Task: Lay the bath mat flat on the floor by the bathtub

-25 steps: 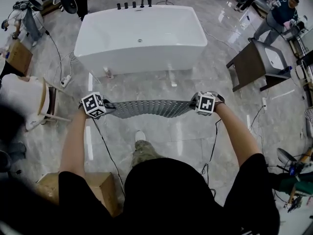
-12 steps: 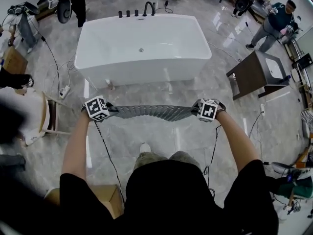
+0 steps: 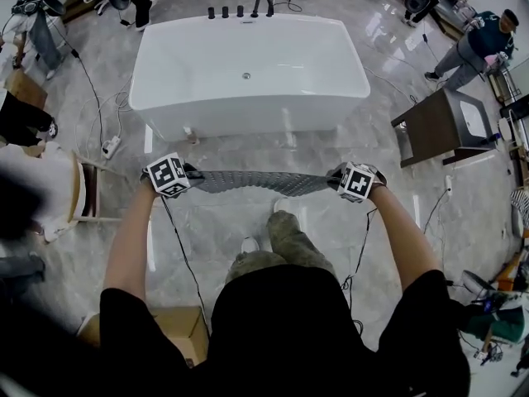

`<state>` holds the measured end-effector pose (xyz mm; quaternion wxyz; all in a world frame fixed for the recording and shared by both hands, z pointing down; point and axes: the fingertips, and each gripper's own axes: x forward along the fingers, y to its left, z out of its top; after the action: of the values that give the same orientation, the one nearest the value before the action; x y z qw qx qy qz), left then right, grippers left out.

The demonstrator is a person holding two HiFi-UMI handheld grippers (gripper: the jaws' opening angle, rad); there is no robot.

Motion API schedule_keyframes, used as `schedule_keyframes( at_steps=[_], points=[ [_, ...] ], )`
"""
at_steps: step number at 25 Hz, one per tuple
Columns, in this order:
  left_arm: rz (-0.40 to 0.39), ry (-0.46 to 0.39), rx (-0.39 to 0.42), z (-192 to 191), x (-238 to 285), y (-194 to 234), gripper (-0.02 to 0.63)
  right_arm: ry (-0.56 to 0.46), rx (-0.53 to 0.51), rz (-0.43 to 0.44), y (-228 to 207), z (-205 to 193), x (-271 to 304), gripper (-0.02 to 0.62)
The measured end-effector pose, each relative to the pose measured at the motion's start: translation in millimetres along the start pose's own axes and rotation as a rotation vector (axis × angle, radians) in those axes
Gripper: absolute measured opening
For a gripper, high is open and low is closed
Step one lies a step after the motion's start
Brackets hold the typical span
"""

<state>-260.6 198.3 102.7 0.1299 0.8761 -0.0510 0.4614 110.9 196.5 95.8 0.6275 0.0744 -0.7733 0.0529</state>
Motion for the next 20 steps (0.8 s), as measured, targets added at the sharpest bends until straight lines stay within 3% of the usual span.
schedule_keyframes(
  at_steps=[11,20],
  points=[
    [0.055,0.009,-0.105,11,29,71,0.029,-0.043,-0.03,0.026,-89,1,42,0.025],
    [0.081,-0.03,-0.312,29,84,126,0.029,-0.032,-0.099,0.1,-177,-23,82,0.025]
  ],
)
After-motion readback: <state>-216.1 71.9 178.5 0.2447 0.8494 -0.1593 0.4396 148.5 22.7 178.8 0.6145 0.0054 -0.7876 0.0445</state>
